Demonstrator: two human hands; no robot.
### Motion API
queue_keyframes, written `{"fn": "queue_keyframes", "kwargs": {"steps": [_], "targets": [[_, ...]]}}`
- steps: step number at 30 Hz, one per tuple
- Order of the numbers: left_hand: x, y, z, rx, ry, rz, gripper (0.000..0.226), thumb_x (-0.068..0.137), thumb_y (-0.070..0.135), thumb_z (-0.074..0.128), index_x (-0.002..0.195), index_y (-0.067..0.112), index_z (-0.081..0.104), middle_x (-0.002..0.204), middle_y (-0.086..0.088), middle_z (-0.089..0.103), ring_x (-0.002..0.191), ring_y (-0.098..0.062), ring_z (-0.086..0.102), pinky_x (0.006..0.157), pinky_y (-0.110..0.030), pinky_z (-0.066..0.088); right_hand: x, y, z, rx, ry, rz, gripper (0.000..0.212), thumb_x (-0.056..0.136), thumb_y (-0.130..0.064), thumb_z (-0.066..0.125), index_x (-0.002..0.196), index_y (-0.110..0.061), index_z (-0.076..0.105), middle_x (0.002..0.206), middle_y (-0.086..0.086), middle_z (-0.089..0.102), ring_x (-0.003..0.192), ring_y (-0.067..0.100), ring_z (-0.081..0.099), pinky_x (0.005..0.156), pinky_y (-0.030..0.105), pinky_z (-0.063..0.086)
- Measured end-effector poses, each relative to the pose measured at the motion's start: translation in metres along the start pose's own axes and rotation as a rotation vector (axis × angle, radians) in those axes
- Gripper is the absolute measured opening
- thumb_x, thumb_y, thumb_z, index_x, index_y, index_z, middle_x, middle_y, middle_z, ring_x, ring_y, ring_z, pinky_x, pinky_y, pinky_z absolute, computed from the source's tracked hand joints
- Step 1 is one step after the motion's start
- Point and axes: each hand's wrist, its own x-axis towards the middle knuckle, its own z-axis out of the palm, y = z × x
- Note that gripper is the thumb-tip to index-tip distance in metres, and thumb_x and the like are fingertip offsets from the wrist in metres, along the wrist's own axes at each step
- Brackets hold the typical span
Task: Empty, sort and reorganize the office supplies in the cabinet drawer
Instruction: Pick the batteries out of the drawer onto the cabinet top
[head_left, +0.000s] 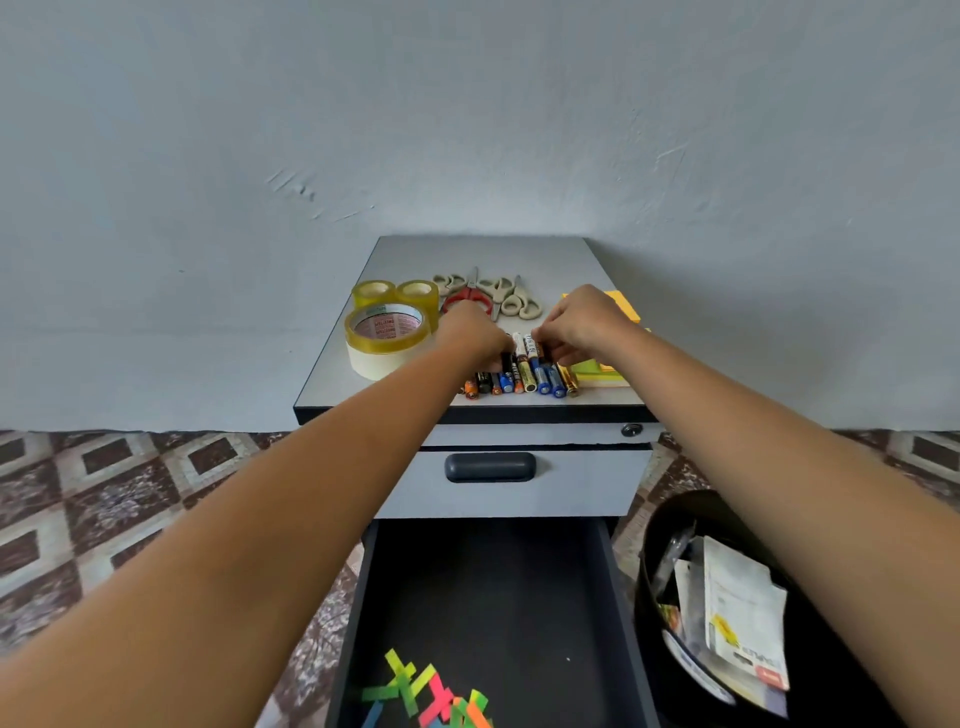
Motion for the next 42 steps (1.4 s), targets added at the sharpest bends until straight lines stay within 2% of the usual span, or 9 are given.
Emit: {"fn": "queue_keyframes", "kwargs": {"steps": [3, 8, 12, 20, 24, 26, 31, 36, 42], "targets": [[0.006, 0.002, 0.002, 0.02, 0.004, 0.004, 0.024, 0.081, 0.019, 0.072, 0.071, 0.006, 0.055, 0.086, -0.014, 0.069, 0.08, -0.024, 0.069, 0.079, -0.037, 0.058, 0.008, -0.002, 0.007, -0.071, -0.016, 0.017, 0.027, 0.083, -0.01, 0.071, 0.102, 0.008, 0.065, 0.084, 0.02, 0.066, 0.06, 0.024, 0.061, 0.059, 0.033, 0.056], [0.012, 0.006, 0.005, 0.023, -0.023, 0.029, 0.026, 0.083, 0.016, 0.07, 0.097, -0.005, 0.063, 0.089, -0.017, 0.071, 0.085, -0.025, 0.071, 0.082, -0.039, 0.057, 0.016, -0.003, 0.012, -0.141, -0.011, 0.028, 0.026, 0.083, -0.012, 0.071, 0.101, 0.006, 0.065, 0.084, 0.017, 0.066, 0.059, 0.021, 0.061, 0.061, 0.032, 0.056], [0.015, 0.006, 0.005, 0.054, -0.023, 0.046, 0.015, 0.081, 0.007, 0.069, 0.09, -0.005, 0.065, 0.09, -0.022, 0.071, 0.088, -0.029, 0.07, 0.083, -0.044, 0.056, 0.017, -0.003, 0.012, -0.154, -0.035, 0.026, 0.027, 0.084, -0.013, 0.07, 0.102, 0.006, 0.065, 0.083, 0.016, 0.065, 0.056, 0.019, 0.058, 0.056, 0.029, 0.053], [0.01, 0.001, -0.001, -0.014, -0.03, 0.046, 0.019, 0.083, 0.003, 0.064, 0.097, -0.009, 0.066, 0.091, -0.023, 0.07, 0.09, -0.034, 0.069, 0.084, -0.046, 0.056, 0.014, -0.003, 0.012, -0.158, -0.035, -0.006, 0.029, 0.084, -0.012, 0.07, 0.106, 0.006, 0.064, 0.088, 0.017, 0.066, 0.057, 0.018, 0.058, 0.054, 0.028, 0.053], [0.001, 0.003, -0.004, -0.01, -0.021, 0.095, 0.007, 0.087, 0.004, 0.059, 0.084, 0.001, 0.065, 0.092, -0.022, 0.069, 0.086, -0.031, 0.069, 0.075, -0.042, 0.059, 0.009, -0.002, 0.009, -0.156, -0.01, -0.049, 0.028, 0.087, -0.014, 0.067, 0.108, 0.004, 0.064, 0.093, 0.018, 0.069, 0.07, 0.023, 0.065, 0.063, 0.031, 0.056], [-0.006, 0.004, -0.007, -0.001, -0.01, 0.137, 0.012, 0.088, 0.005, 0.058, 0.078, 0.009, 0.063, 0.089, -0.018, 0.068, 0.082, -0.028, 0.068, 0.067, -0.034, 0.059, 0.004, -0.001, 0.006, -0.129, 0.008, -0.084, 0.026, 0.088, -0.014, 0.064, 0.109, 0.001, 0.064, 0.089, 0.016, 0.068, 0.071, 0.022, 0.065, 0.064, 0.031, 0.056], [-0.03, -0.001, -0.02, -0.01, 0.041, 0.261, 0.013, 0.088, 0.012, 0.059, 0.098, 0.006, 0.066, 0.085, -0.005, 0.062, 0.082, -0.023, 0.064, 0.076, -0.039, 0.058, -0.024, 0.003, -0.001, -0.051, 0.048, -0.179, 0.02, 0.091, -0.016, 0.059, 0.107, -0.007, 0.068, 0.089, 0.009, 0.068, 0.076, 0.019, 0.068, 0.069, 0.033, 0.058], [-0.078, -0.021, -0.036, 0.02, -0.034, 0.387, 0.015, 0.089, 0.018, 0.061, 0.102, 0.013, 0.066, 0.082, -0.003, 0.066, 0.079, -0.018, 0.063, 0.073, -0.032, 0.055, -0.071, 0.014, 0.002, -0.112, -0.002, -0.378, 0.018, 0.089, -0.02, 0.061, 0.103, -0.015, 0.071, 0.091, 0.0, 0.069, 0.089, 0.016, 0.065, 0.083, 0.038, 0.054], [-0.134, -0.083, -0.031, 0.121, -0.131, 0.354, 0.017, 0.089, 0.022, 0.062, 0.106, 0.02, 0.066, 0.092, 0.004, 0.067, 0.085, -0.008, 0.062, 0.073, -0.006, 0.045, -0.128, 0.041, 0.03, -0.126, -0.149, -0.445, 0.022, 0.088, -0.024, 0.064, 0.109, -0.018, 0.069, 0.099, -0.004, 0.068, 0.092, 0.006, 0.063, 0.087, 0.018, 0.048]]}}
